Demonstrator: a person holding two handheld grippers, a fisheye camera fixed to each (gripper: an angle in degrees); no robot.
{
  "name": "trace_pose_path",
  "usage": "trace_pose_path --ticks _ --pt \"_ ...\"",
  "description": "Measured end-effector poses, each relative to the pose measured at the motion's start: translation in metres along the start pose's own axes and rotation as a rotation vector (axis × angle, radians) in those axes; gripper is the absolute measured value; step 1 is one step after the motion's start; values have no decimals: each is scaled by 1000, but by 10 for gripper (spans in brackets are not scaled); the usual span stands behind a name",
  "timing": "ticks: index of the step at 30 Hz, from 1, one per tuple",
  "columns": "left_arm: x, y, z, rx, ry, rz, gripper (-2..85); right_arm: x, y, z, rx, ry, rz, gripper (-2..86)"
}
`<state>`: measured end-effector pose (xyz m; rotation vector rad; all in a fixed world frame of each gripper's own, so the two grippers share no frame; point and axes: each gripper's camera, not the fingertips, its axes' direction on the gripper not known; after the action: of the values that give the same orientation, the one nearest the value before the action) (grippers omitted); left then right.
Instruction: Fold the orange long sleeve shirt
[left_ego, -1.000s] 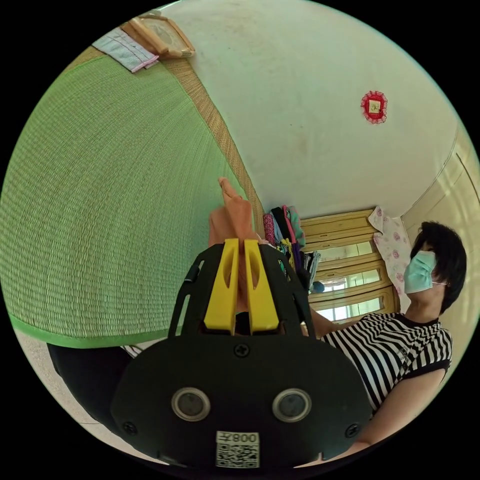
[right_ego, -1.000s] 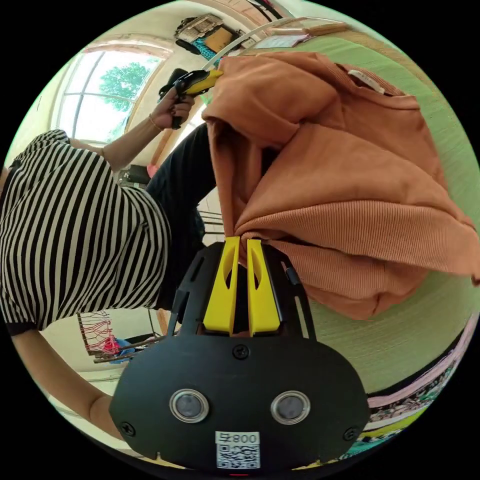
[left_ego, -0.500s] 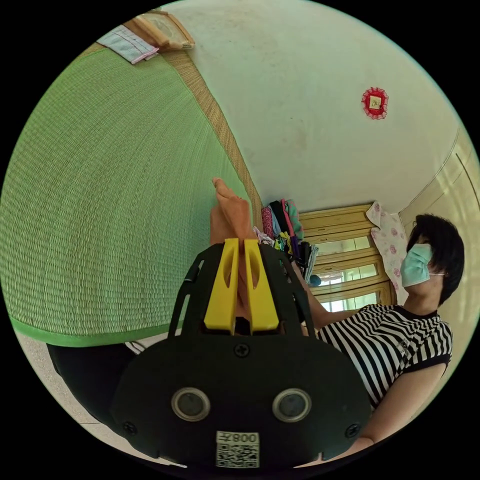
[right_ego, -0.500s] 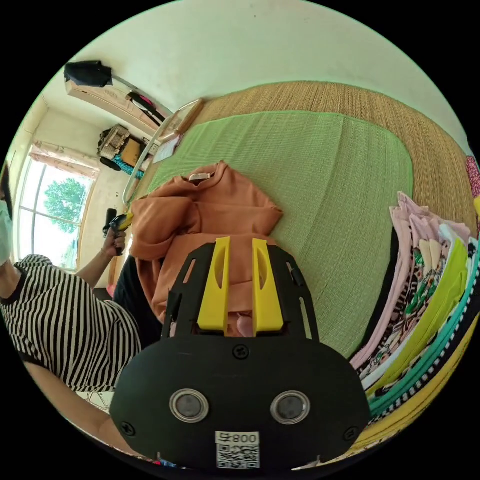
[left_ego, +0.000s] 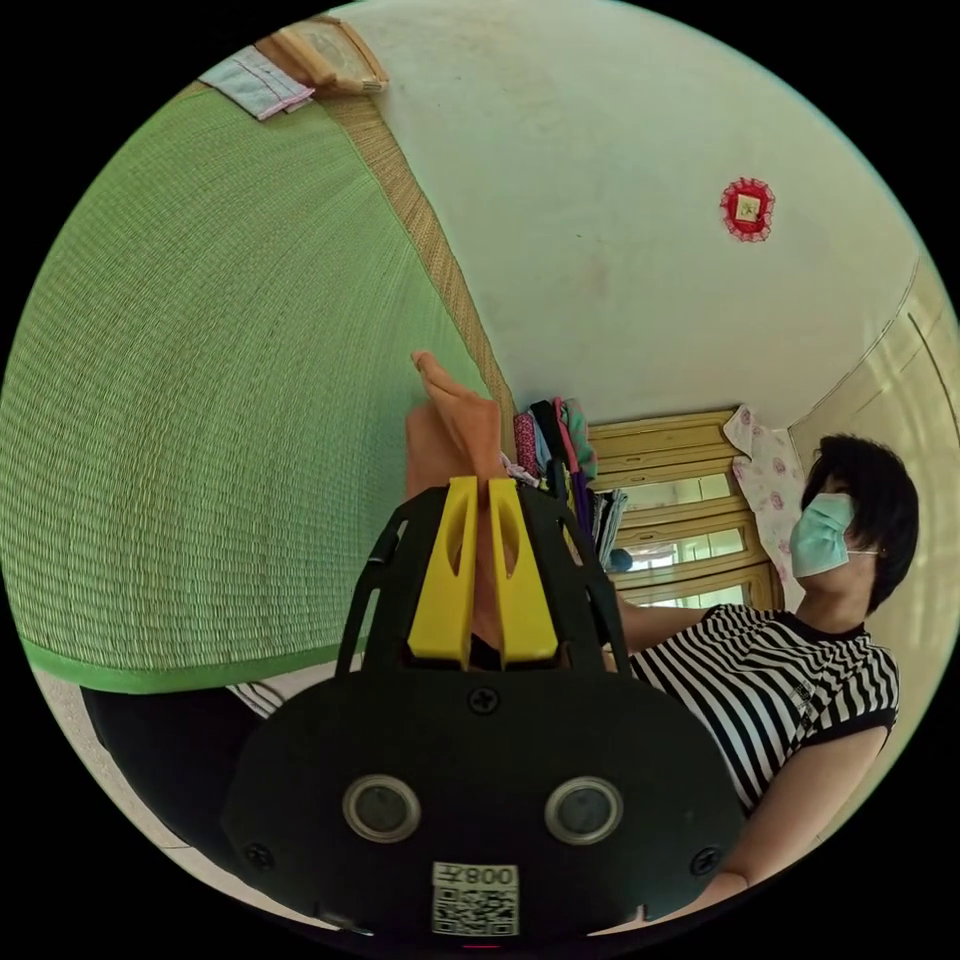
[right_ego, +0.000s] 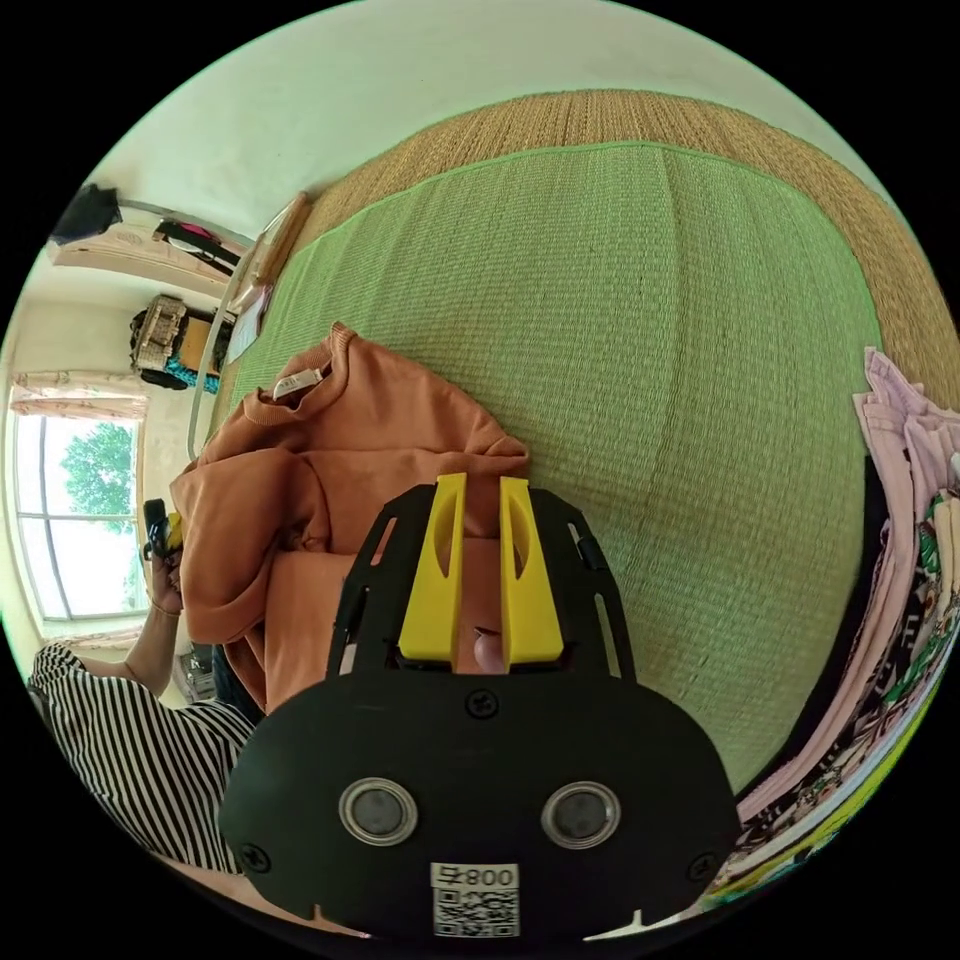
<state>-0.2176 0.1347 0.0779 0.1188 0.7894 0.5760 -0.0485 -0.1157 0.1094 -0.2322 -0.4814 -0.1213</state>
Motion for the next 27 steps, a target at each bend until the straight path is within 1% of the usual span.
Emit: trace_pose_path --ticks 2,5,7,9,12,13,15,20,24,27 --pt "-1 2 -8 -11 -7 6 17 12 9 1 5 -8 4 63" --pt "-5 5 -16 -24 0 3 17 24 19 1 -16 35 -24 49" --pt "-8 7 -23 -15 8 -4 17 48 27 -3 -40 -11 9 26" --pt "-8 10 -33 4 21 -6 17 67 41 -17 -9 -53 29 15" --pt "1 13 -56 23 19 28 16 86 82 -66 124 -154 18 6" --pt "6 13 -67 30 23 45 15 89 103 -91 173 -206 -11 4" --pt "15 14 -84 41 34 75 14 85 139 -129 234 -241 -74 2" --pt "56 20 -139 73 65 208 14 49 248 -224 377 -213 -245 0" --pt "85 30 -188 137 99 300 14 30 342 -306 549 -202 -332 0" --pt "108 40 -233 199 87 371 13 22 408 -363 692 -204 -385 0"
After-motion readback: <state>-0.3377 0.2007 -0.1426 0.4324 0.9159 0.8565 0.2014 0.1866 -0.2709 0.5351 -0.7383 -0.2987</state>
